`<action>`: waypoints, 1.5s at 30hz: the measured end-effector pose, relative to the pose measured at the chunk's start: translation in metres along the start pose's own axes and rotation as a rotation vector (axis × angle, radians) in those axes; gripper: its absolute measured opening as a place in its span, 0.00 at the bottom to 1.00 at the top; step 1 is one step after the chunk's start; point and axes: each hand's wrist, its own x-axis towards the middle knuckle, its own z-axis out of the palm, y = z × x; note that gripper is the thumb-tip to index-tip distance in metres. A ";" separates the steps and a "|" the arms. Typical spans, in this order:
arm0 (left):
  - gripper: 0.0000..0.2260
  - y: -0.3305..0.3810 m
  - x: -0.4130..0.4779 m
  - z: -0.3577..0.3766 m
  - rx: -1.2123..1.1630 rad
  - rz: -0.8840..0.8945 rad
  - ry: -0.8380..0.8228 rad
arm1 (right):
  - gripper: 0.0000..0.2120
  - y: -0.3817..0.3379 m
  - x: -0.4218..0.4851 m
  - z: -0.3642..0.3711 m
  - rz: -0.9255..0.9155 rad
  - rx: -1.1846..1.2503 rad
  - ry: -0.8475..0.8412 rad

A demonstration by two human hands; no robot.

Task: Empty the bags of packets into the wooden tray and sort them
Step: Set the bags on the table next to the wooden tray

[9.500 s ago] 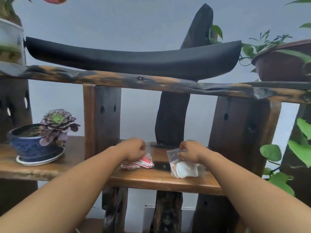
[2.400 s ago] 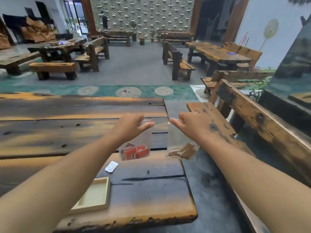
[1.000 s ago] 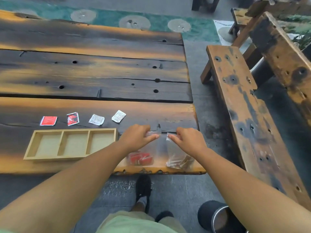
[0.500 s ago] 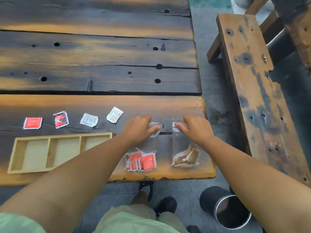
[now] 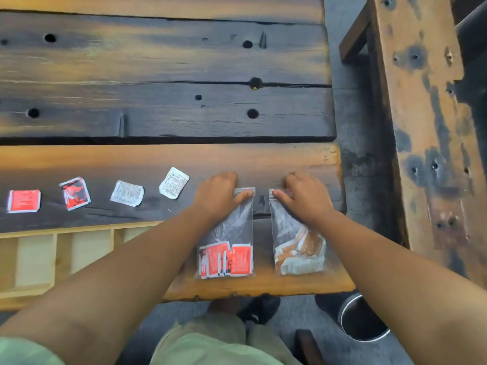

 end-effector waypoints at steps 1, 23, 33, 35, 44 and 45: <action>0.23 -0.001 0.000 0.001 0.020 0.014 0.011 | 0.20 0.000 0.001 0.003 0.004 -0.011 0.007; 0.28 0.024 -0.038 -0.023 0.088 -0.138 0.111 | 0.20 -0.022 -0.025 -0.029 -0.008 0.047 0.031; 0.25 0.037 -0.147 -0.034 -0.163 -0.346 0.189 | 0.15 -0.056 -0.092 -0.060 -0.091 0.266 0.006; 0.26 0.036 -0.165 -0.030 -0.231 -0.388 0.193 | 0.15 -0.063 -0.104 -0.058 -0.082 0.305 -0.011; 0.29 0.023 -0.196 -0.008 -0.404 -0.411 0.129 | 0.23 -0.099 -0.131 -0.012 0.079 0.516 -0.134; 0.30 0.021 -0.195 -0.006 -0.434 -0.418 0.104 | 0.24 -0.101 -0.131 -0.006 0.100 0.526 -0.161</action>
